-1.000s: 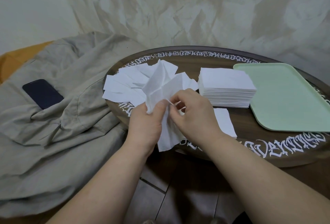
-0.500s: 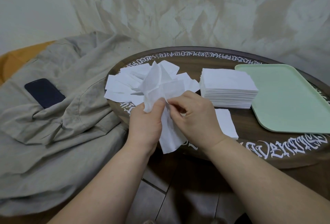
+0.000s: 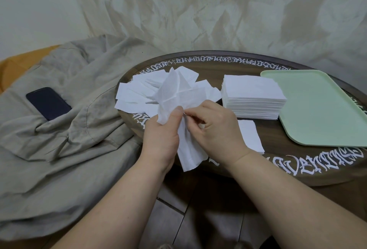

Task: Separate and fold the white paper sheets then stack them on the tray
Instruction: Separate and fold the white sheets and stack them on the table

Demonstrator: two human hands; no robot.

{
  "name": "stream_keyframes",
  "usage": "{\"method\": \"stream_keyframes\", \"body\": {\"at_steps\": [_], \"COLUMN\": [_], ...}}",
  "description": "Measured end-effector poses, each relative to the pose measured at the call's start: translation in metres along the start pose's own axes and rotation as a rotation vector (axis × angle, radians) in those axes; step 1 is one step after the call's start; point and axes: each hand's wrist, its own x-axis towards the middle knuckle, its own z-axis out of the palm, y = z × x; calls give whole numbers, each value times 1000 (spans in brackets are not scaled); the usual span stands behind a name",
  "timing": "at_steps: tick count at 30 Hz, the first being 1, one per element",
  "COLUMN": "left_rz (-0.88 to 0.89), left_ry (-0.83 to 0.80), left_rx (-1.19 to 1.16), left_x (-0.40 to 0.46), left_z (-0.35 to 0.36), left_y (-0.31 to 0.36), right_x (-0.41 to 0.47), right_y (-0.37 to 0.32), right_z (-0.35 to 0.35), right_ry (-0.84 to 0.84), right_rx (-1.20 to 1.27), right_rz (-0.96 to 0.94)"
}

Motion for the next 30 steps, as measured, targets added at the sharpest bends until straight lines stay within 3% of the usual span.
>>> {"method": "stream_keyframes", "body": {"at_steps": [11,14,19,24,30], "left_rz": [-19,25,129,158,136], "left_ry": [-37,-30,-148,-200,-175], "left_rx": [-21,62,249,276,221], "left_x": [-1,0,-4,-5,-1], "left_z": [-1,-6,-12,-11,-15], "left_y": [3,7,13,12,8], "right_x": [0,1,15,18,17], "right_y": [-3,-4,4,7,9], "right_z": [-2,-7,-21,-26,-25], "right_ry": [-55,-90,28,-96,-123], "right_rx": [16,100,32,22,23], "right_rz": [-7,18,11,31,91]}}
